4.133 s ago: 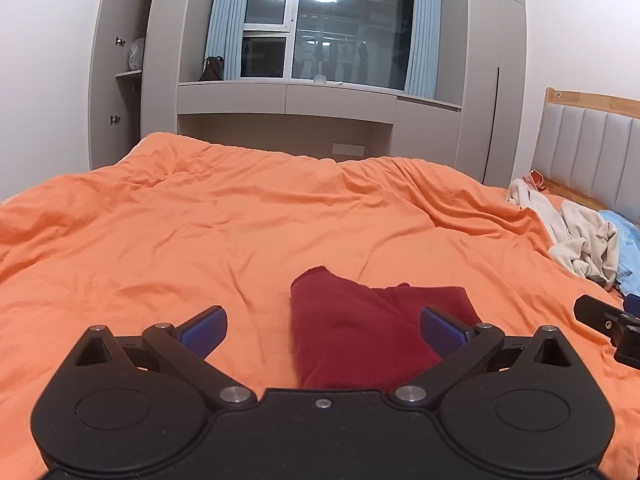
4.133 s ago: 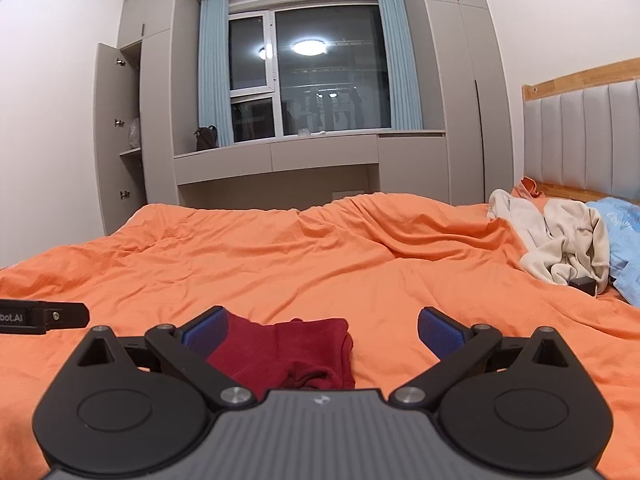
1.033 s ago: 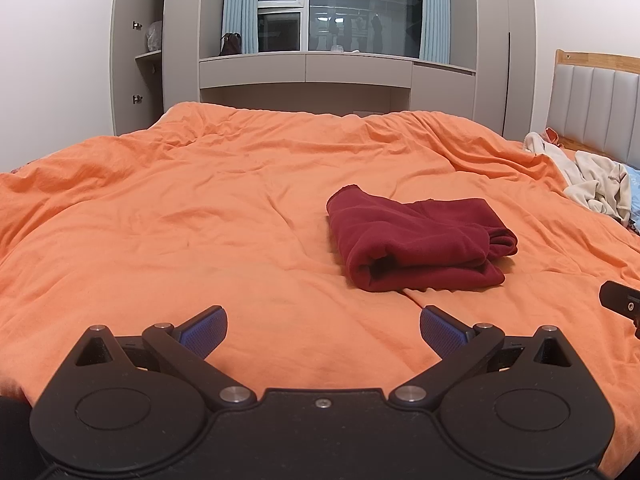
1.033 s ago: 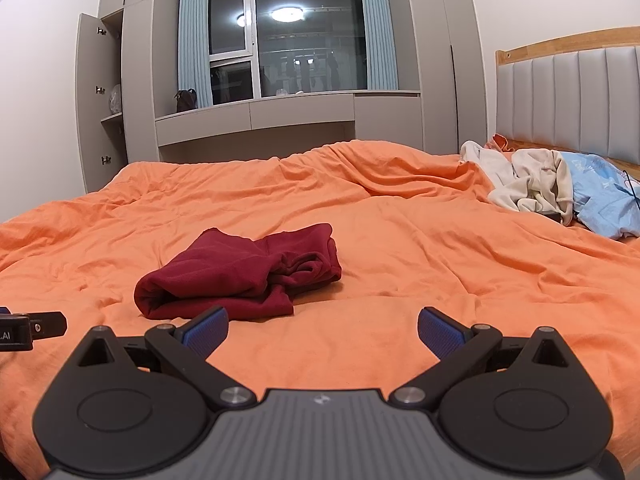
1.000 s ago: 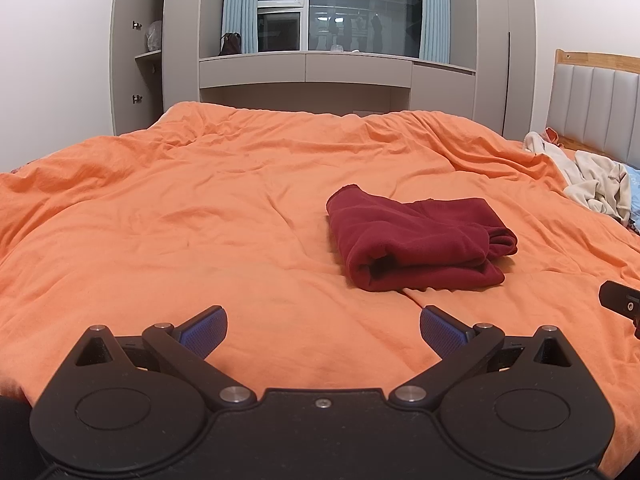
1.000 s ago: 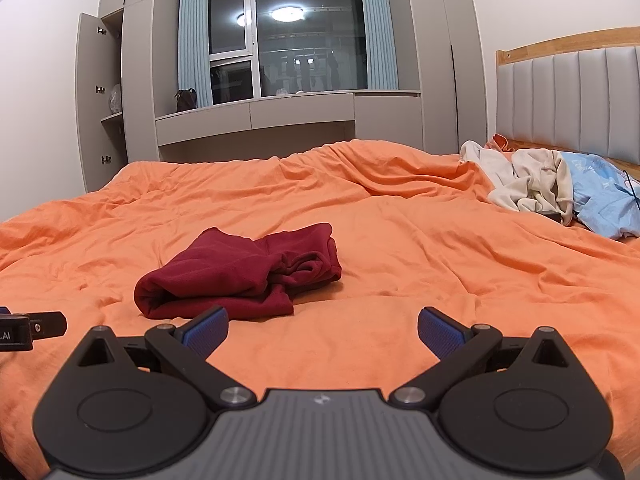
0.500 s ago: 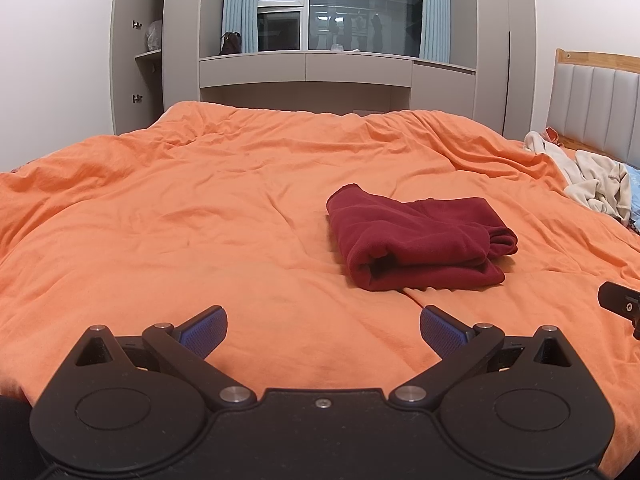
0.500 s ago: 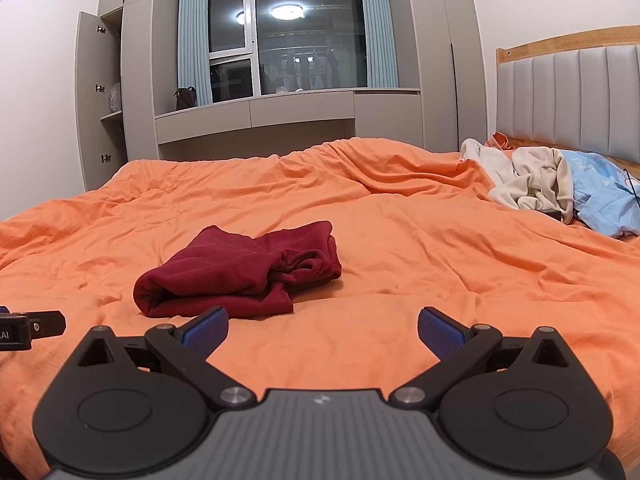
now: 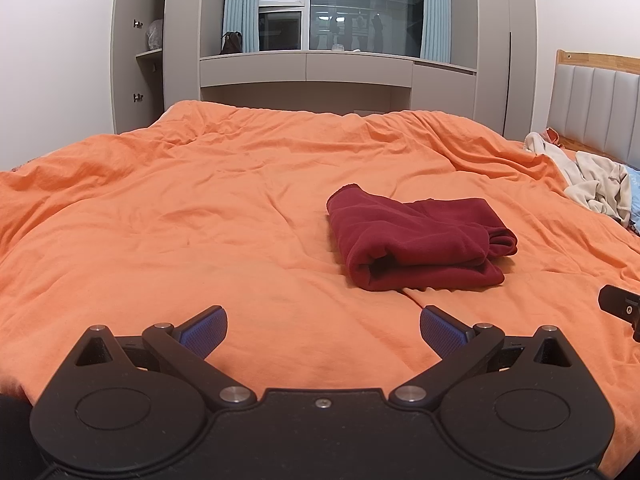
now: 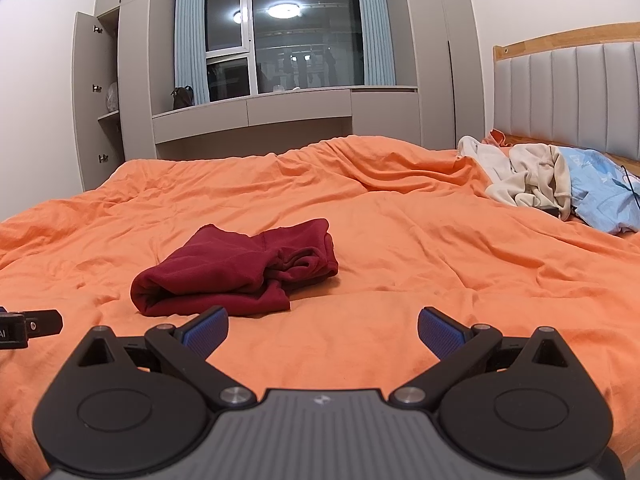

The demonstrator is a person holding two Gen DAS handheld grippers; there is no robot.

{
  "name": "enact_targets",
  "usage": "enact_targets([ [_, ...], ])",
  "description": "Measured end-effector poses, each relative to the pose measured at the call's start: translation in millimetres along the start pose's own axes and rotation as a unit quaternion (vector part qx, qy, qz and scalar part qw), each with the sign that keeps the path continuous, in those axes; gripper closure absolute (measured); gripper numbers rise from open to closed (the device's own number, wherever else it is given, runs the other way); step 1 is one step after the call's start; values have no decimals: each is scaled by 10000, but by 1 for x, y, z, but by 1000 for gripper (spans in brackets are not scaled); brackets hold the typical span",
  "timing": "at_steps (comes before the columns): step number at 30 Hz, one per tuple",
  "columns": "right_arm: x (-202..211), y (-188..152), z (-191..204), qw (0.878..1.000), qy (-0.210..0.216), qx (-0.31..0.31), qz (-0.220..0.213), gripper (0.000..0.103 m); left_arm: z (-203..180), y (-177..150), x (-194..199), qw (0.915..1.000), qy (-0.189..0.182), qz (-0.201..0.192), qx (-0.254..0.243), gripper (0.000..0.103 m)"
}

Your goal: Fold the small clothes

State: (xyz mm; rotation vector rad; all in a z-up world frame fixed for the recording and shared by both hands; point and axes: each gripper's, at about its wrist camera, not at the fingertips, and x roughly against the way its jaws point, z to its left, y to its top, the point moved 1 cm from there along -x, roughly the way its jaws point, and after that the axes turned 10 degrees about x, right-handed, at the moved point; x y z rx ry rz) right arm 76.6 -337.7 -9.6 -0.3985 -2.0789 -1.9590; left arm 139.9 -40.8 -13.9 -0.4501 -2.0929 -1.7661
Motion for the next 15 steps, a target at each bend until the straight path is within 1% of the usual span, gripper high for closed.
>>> enact_targets([
  [15,0,0,-1,10000,-1,-10,18,0,0,0,0,10000,-1,1,1,1],
])
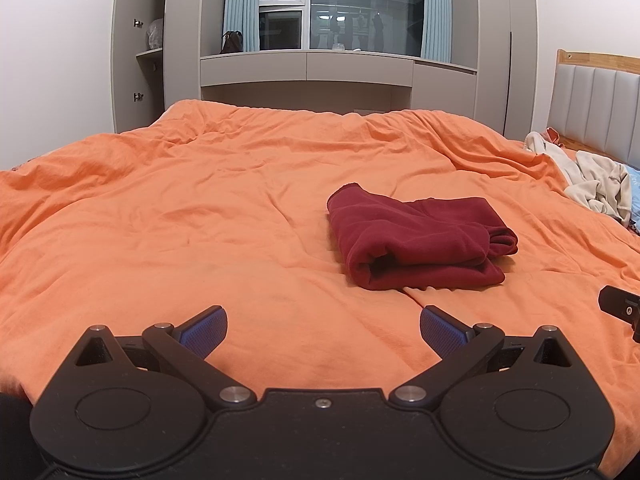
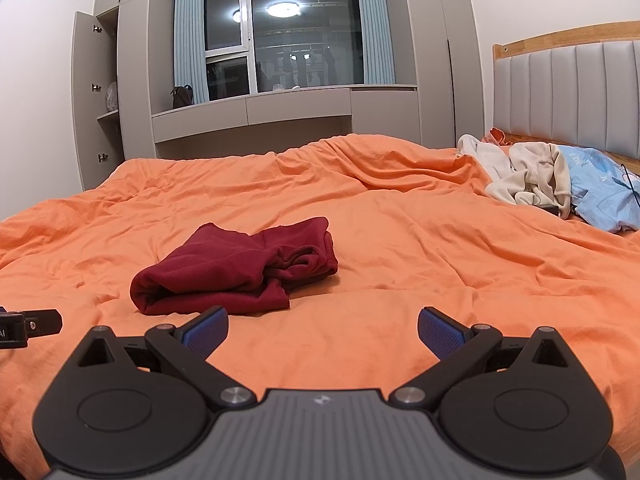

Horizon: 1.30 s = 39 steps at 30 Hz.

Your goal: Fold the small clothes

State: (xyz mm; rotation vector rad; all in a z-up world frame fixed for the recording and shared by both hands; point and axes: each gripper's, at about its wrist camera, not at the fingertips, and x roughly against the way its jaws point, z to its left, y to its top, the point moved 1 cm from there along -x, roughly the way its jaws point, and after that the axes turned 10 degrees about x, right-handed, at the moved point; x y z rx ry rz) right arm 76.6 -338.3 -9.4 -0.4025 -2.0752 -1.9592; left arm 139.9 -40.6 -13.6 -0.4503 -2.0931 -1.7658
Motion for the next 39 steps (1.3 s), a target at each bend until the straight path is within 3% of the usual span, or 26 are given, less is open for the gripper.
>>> enact_targets([
  [25,0,-3,1,10000,13,-9,31,0,0,-4,-1,10000,-9,-21,67,1],
  [33,-1,-4,1,10000,19,-15,45,0,-4,-5,2,9995,322,-36,64,1],
  [39,-2,-6,3,10000,11,-43,77,0,-3,-5,1,9992,369,66,119,1],
])
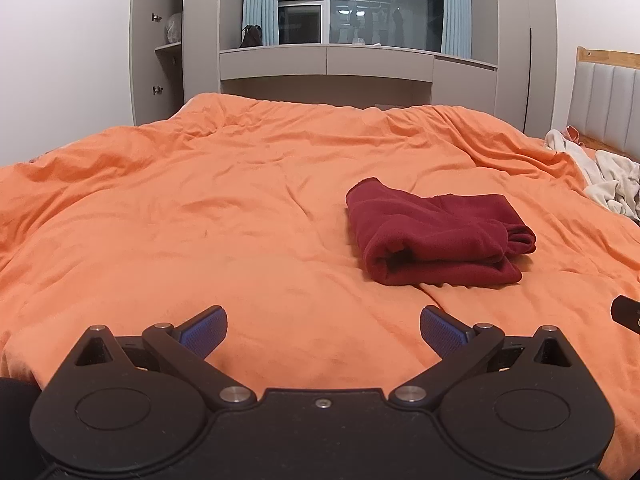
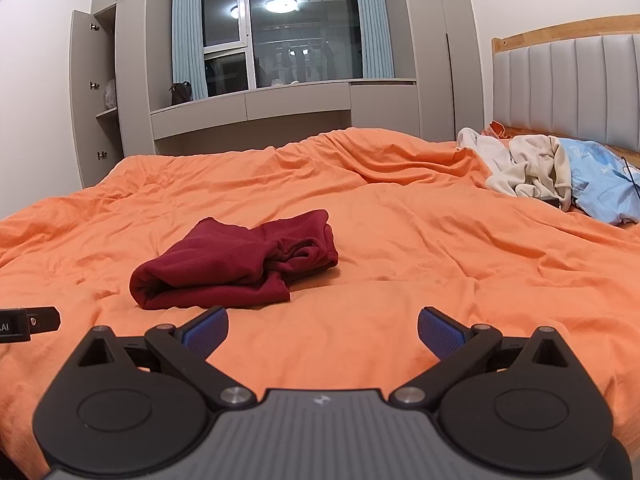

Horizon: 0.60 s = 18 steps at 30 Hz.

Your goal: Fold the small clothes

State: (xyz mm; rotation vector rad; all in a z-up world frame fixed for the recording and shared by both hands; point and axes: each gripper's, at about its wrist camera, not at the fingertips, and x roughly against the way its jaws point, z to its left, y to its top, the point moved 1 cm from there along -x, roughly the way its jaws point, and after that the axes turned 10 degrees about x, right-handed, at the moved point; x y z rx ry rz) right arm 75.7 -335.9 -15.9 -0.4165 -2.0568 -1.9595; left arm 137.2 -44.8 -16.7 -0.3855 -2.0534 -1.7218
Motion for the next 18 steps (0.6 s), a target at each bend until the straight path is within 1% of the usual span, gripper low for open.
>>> enact_targets([
  [10,-4,-1,-1,10000,27,-25,53,0,-3,0,-6,9999,67,146,-4,1],
  [18,-14,2,-2,9997,6,-32,247,0,-4,2,-18,9990,70,437,98,1],
])
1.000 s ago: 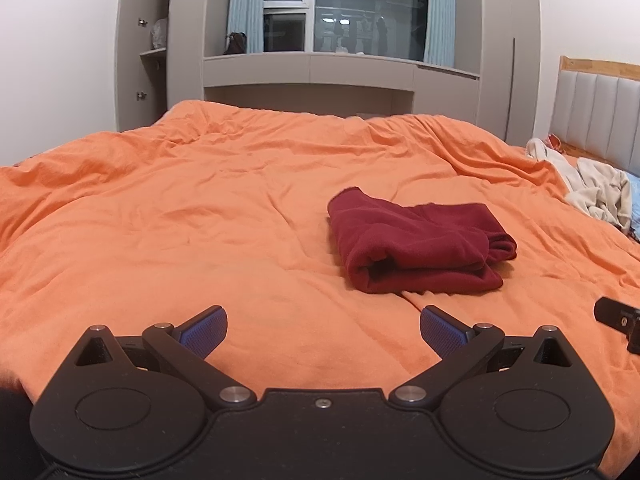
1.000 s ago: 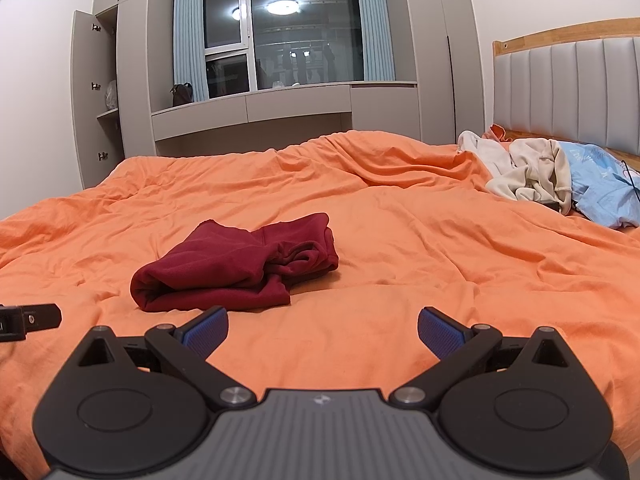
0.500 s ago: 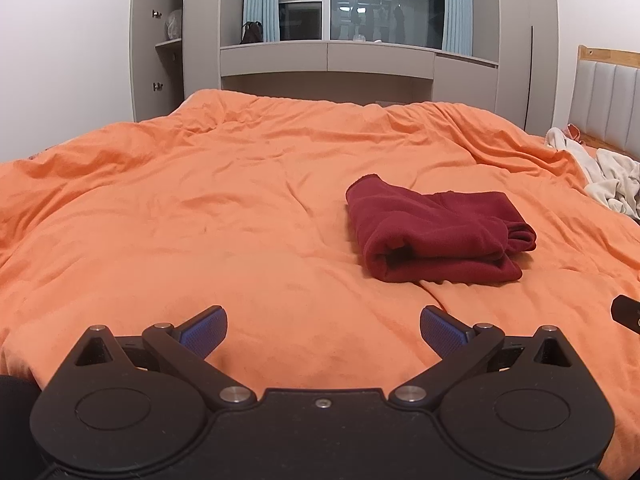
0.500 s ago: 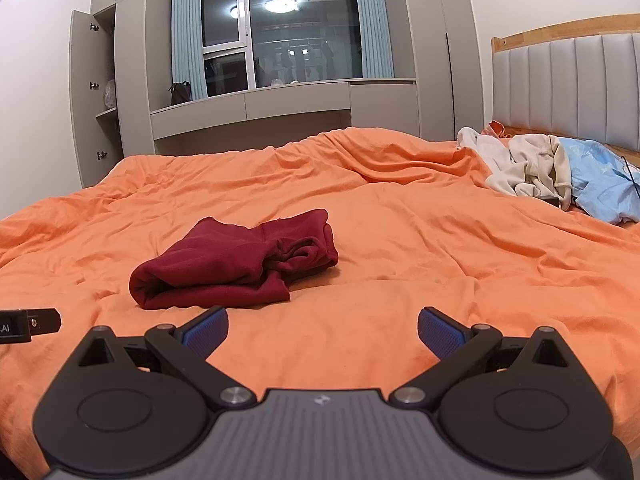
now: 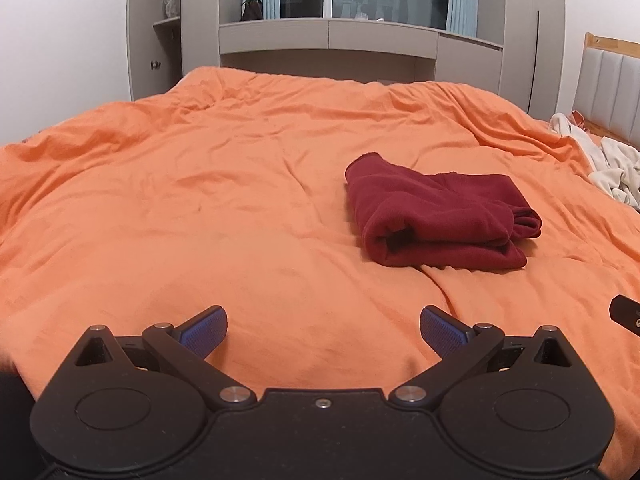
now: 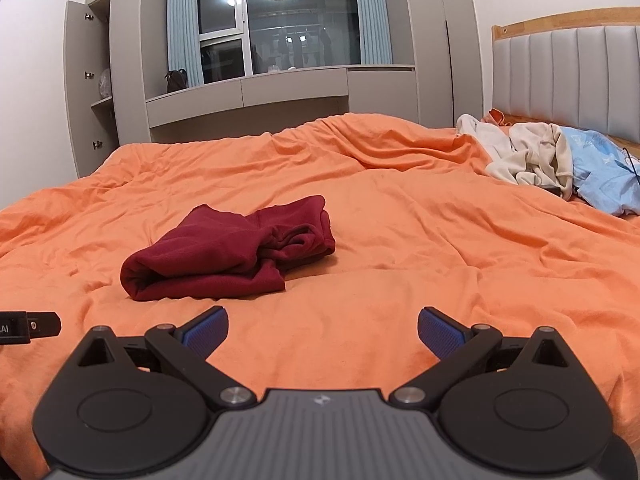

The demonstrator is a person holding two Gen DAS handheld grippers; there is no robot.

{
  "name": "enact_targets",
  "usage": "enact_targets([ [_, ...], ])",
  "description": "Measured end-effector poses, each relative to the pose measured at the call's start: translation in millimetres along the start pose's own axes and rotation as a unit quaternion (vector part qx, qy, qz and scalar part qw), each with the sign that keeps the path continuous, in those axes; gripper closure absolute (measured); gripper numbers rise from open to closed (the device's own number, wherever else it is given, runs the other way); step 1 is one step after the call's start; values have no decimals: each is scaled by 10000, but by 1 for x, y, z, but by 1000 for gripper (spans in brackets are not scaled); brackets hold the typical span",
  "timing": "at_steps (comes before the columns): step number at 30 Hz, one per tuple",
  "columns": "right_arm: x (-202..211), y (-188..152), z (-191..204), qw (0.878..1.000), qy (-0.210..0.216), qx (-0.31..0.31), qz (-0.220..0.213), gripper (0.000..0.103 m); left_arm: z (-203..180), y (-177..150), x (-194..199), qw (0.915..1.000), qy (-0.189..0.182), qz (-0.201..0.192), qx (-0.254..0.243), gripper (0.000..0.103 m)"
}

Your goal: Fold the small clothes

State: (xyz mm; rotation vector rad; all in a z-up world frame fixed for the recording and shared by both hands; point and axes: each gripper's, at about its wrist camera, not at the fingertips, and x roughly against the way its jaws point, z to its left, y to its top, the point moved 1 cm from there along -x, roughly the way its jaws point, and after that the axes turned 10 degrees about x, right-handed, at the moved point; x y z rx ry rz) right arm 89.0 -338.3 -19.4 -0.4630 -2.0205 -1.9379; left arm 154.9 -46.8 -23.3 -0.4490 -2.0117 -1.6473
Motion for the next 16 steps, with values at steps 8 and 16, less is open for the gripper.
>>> enact_targets([
  [8,-8,-1,-4,9999,18,-83,88,0,-4,1,-8,9999,24,120,6,1],
  [16,-15,-1,-4,9998,54,-91,174,0,-6,1,-12,9999,48,142,-5,1],
])
